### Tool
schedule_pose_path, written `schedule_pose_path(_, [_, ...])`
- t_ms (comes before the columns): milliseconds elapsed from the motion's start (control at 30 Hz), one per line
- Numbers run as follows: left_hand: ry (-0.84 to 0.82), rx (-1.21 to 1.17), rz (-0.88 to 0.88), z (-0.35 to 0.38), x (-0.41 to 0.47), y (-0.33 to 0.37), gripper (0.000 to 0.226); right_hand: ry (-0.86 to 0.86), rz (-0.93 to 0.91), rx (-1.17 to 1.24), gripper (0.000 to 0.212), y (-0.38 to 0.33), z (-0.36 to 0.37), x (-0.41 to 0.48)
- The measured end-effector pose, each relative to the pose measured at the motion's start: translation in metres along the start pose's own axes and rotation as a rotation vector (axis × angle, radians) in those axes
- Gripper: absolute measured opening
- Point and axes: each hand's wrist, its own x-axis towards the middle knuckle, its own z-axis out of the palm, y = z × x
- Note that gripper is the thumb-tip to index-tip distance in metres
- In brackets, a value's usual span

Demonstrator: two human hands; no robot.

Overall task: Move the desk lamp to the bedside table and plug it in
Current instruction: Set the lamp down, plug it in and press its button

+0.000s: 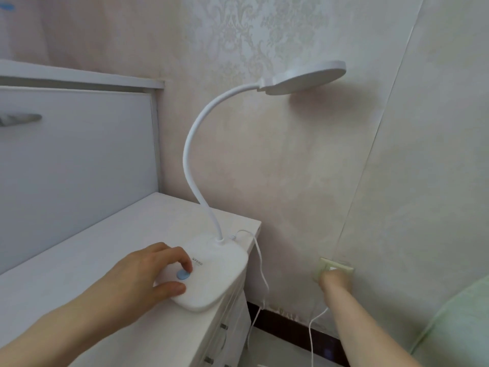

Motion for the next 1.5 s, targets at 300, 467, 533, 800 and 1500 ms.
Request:
schedule_pose_path(300, [0.039, -0.066, 0.024, 0.003, -0.006, -0.005, 0.016, -0.109, -1.151, 0.036, 0.033, -0.045, 0.004, -0.212])
schedule_pose_path(467, [0.049, -0.072, 0.044, 0.004, -0.008, -0.006, 0.016, -0.102, -1.286, -0.152, 0.032, -0.044, 0.011, -0.248])
schedule_pose_path(533, [0.06, -0.074, 0.063, 0.004, -0.007, -0.007, 0.015, -0.074, -1.304, -0.194, 0.033, -0.045, 0.01, -0.252])
schedule_pose_path(800, [0.053, -0.053, 0.098, 0.006, -0.004, -0.011, 0.017, -0.072, -1.273, -0.356, 0.039, -0.048, 0.01, -0.261])
schedule_pose_path(1500, [0.096, -0.005, 0.136, 0.012, 0.001, -0.019, 0.015, 0.222, -1.341, -0.596, 0.03, -0.054, 0.002, -0.278])
